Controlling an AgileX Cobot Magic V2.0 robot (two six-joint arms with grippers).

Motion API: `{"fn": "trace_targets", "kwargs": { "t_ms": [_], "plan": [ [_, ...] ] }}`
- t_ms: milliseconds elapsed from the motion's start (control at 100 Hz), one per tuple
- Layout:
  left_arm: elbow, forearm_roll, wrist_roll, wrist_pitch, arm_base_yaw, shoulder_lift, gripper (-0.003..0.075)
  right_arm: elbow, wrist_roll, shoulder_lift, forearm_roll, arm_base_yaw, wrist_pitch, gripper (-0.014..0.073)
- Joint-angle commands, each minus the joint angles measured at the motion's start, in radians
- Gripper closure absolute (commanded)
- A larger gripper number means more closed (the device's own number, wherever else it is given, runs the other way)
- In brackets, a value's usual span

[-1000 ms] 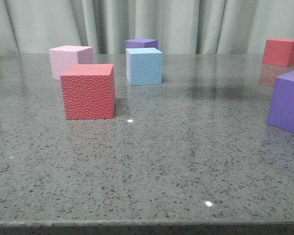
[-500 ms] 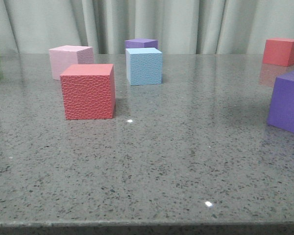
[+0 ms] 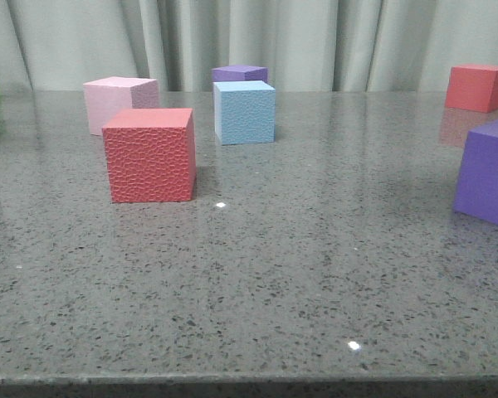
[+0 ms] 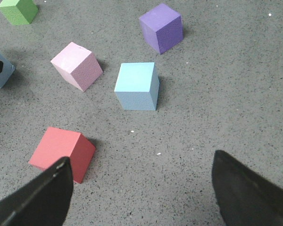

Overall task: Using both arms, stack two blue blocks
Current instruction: 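Open the right gripper and raise it away from the cube, then carry a second light blue cube in the left gripper toward the placed cube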

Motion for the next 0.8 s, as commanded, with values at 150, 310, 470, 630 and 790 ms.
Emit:
{"fn": "trace_targets", "kwargs": {
  "t_ms": [150,310,470,630,790],
  "plan": [
    [-0.035,-0.010,0.000,-0.030,0.004,-0.033,0.0108,-0.024,-0.011,-0.023,-0.006,-0.002,-0.075,-0.0006],
    [-0.035,-0.010,0.000,-0.030,0.004,-0.033,0.0235,-0.024,-0.011,-0.023,-0.006,-0.002,-0.075,-0.0006],
    [-0.039,-0.010,0.000,-0.005,0.004,-0.033,0.0377,-0.024,-0.011,-0.023,-0.006,-0.002,-0.075,-0.0006],
    [-0.103,-0.024,-0.007,0.050,0.004,-0.033,0.0395,-0.024,-0.011,-0.023,-0.006,-0.002,-0.072,-0.0006],
    [-0.245,-0.082,-0.027,0.156,-0.008,-0.033,0.0395,-0.022,-0.011,-0.023,-0.012,-0.002,-0.064,-0.0006]
  ]
}}
